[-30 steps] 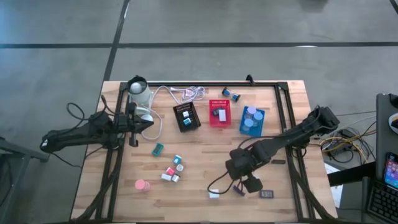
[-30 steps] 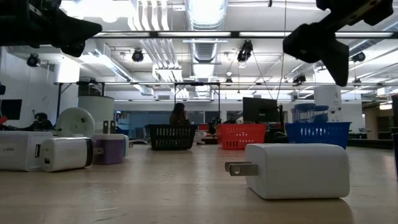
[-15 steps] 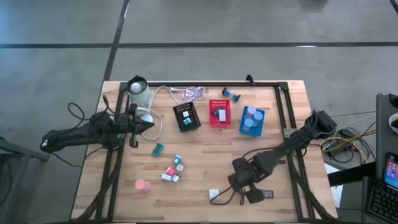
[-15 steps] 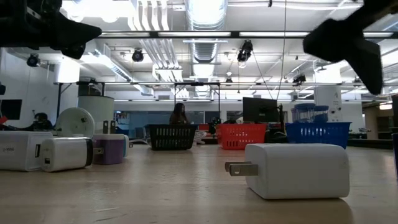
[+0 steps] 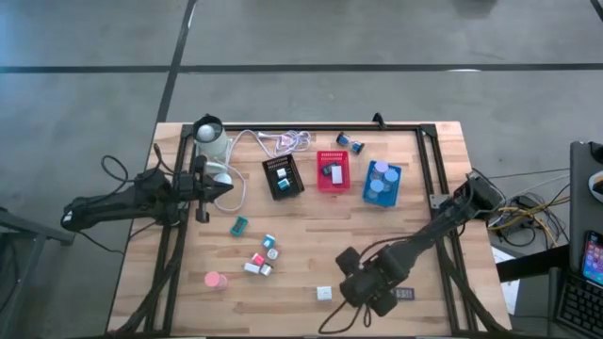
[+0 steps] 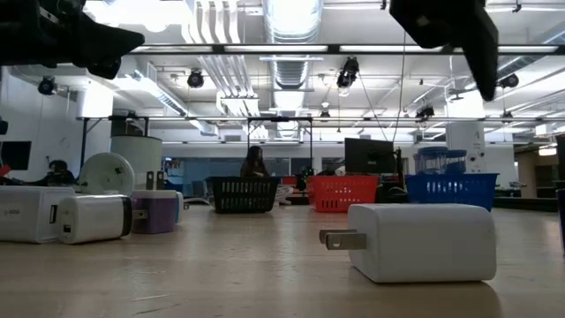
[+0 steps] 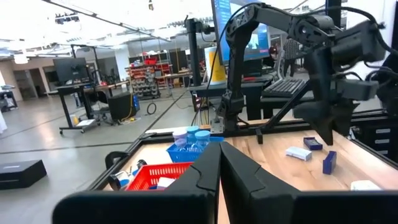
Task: Pick & Place Office items
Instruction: Put the left violet digital clock into the red bin
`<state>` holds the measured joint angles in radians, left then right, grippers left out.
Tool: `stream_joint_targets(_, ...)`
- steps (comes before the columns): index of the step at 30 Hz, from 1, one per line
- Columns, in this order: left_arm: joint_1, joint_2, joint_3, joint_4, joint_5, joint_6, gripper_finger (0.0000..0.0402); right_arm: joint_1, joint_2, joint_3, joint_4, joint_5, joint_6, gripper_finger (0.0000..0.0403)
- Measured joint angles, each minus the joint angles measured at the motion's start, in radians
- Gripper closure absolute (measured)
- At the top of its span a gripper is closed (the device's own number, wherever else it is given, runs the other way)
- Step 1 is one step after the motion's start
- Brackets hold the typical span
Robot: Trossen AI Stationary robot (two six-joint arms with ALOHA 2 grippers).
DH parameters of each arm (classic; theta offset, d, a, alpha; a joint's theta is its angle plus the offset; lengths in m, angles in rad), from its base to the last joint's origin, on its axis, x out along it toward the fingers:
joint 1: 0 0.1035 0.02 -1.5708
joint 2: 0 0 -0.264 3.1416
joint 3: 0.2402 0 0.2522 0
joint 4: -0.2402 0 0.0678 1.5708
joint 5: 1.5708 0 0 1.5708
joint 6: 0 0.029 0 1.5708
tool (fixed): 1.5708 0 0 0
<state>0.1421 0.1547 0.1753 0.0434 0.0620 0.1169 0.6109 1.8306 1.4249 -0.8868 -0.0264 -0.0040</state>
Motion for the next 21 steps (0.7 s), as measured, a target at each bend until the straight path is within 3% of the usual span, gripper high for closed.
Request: stream_joint_targets(21,0.0,0.007,0.0,-0.018,0.0,-0.013,0.039,0.01,0.11,0.027,-0.057,-0.023,-0.064,0.0033)
